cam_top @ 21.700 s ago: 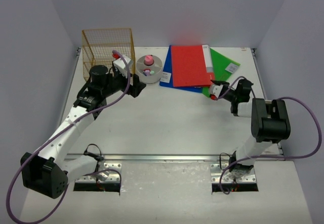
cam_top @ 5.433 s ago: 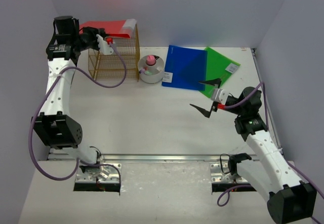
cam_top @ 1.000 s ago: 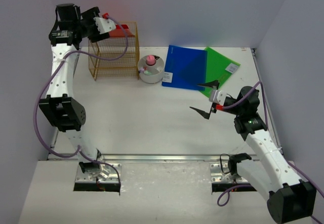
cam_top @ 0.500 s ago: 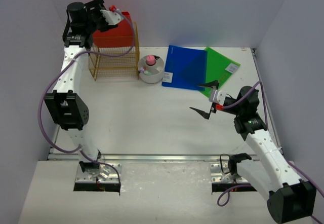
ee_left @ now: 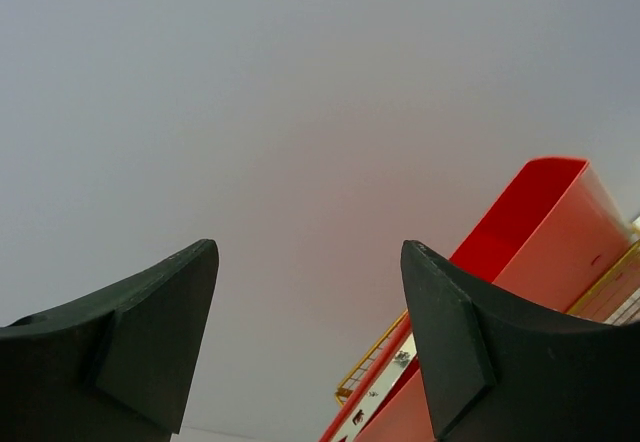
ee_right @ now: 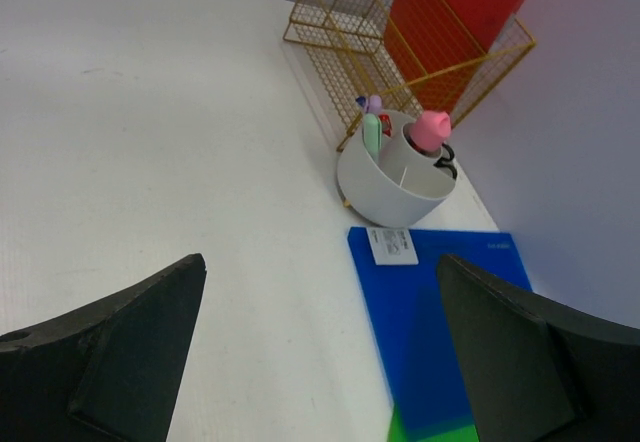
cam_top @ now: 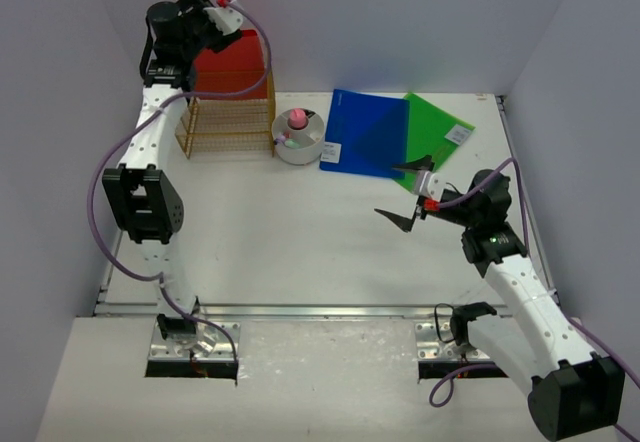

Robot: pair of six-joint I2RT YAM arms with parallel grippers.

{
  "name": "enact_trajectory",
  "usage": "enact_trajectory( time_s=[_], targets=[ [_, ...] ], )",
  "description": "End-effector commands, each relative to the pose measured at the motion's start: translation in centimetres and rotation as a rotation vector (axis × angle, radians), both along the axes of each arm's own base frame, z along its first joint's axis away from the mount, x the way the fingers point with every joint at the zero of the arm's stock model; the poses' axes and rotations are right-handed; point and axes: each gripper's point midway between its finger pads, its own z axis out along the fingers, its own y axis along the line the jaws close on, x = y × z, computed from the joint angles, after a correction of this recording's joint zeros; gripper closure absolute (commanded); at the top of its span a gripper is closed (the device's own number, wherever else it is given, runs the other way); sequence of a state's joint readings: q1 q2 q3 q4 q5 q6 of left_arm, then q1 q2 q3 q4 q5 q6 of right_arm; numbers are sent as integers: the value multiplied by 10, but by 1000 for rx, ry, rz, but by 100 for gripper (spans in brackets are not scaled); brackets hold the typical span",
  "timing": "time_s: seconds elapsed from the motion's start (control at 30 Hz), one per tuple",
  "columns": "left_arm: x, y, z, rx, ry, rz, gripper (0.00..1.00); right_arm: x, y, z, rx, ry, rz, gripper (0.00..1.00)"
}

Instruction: Organize the desk

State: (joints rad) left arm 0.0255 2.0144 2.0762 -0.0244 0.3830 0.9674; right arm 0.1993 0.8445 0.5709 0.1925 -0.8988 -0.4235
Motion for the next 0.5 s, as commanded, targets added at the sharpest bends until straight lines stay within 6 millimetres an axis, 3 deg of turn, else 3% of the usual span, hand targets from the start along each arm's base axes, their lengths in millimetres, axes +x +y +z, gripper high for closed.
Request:
enact_trajectory(
  time_s=[0.0,0.03,0.1,0.13,0.23,0.3,0.37,0.4,0.47],
  targets=[
    [-90,-26,142,-199,-256,-135,28,25,-12,22,101,105,-179,3],
    [-113,-30,161,-231,-265,-159,27,37,-19,23,142,166,-265,4],
    [-136,-35,168,-271,-226,-185,27,57,-35,15,172,261,-414,5],
    [-160,-39,175,-283,-211,-206,27,66,-41,14,203,329,-484,5],
    [-204,-45,152,-283,-90,-221,27,89,-55,0,270,514,-616,6],
    [-222,-44,115,-299,3,-197,27,100,-57,-9,334,640,-637,5],
    [-250,-42,112,-307,10,-177,27,118,-62,-23,323,691,-687,4],
    [-258,-41,98,-315,49,-164,27,126,-66,-23,325,688,-718,4],
    [-265,-39,74,-330,119,-139,28,151,-93,-56,307,748,-906,8]
  ],
)
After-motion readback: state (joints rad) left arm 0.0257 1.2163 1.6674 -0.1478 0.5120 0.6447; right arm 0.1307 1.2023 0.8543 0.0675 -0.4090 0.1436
